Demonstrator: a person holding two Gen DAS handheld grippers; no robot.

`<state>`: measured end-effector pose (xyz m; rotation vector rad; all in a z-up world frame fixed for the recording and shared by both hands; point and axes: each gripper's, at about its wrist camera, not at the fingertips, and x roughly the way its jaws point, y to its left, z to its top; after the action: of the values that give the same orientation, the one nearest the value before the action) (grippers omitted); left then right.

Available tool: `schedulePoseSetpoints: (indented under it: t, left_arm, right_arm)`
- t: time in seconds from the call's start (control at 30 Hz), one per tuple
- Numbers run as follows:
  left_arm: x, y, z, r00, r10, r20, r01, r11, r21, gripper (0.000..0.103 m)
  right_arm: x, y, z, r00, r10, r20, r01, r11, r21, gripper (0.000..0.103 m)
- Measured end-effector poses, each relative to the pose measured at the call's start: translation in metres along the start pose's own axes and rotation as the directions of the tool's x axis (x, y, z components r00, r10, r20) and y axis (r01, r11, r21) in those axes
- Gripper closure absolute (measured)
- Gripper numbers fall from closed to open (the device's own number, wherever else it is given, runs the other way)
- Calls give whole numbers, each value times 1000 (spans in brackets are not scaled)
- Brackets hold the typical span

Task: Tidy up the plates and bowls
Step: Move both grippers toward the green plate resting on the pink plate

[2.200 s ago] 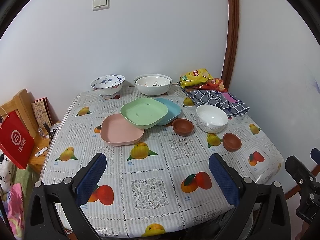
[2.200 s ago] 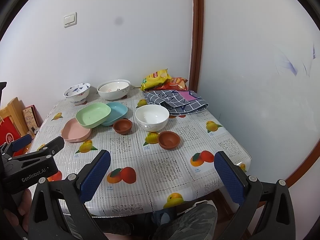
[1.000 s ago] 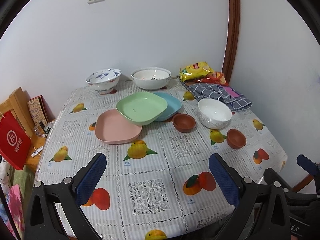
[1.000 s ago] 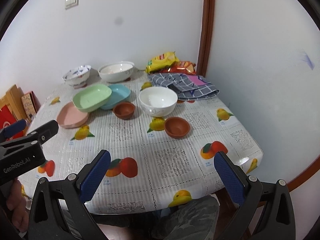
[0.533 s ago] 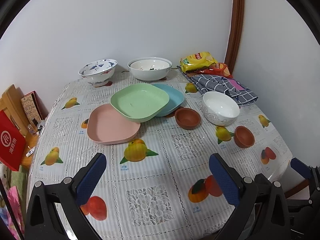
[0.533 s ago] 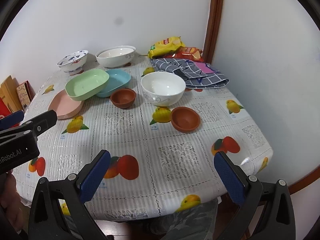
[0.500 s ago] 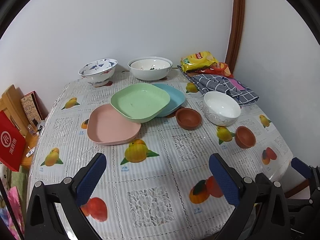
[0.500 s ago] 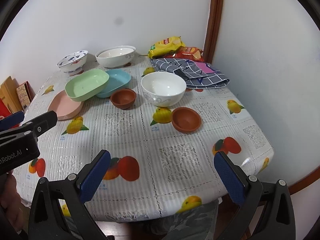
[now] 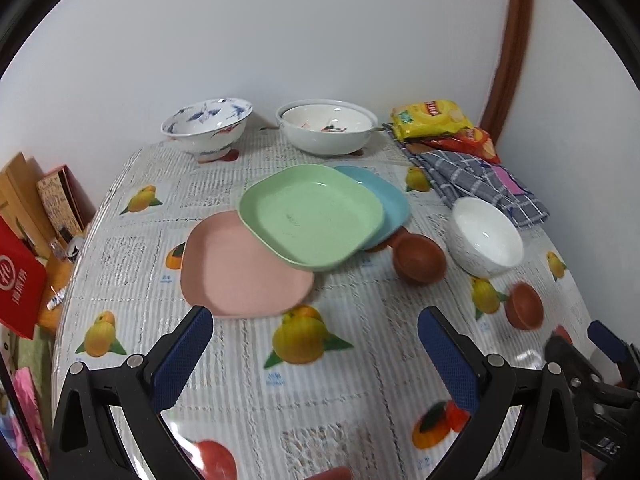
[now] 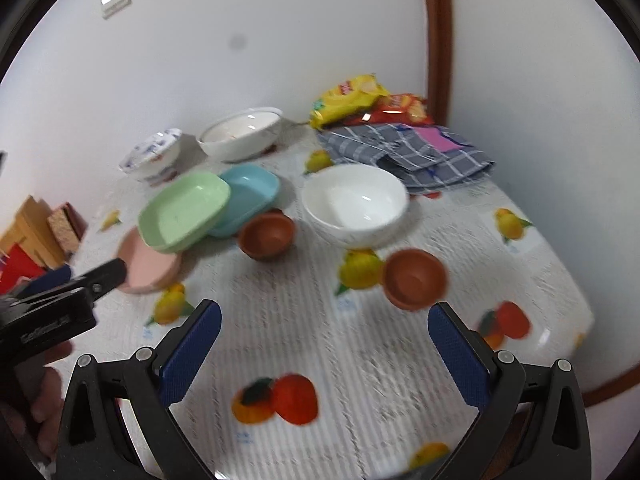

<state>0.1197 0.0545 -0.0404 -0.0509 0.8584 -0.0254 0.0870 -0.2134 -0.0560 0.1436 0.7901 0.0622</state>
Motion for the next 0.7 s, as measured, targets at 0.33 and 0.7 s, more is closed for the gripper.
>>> schedulePoseSetpoints:
  t: [0.33, 0.7]
  left_arm:
    - [42, 25, 30, 998, 44, -35, -46, 998, -39, 1]
    - [86, 42, 59, 996, 63, -56, -66, 997, -44, 9]
  right_arm:
    - [36, 14, 43, 1000, 4, 8, -3, 999, -43, 3]
    - [97, 63, 84, 999, 33, -29, -37, 990, -135, 27]
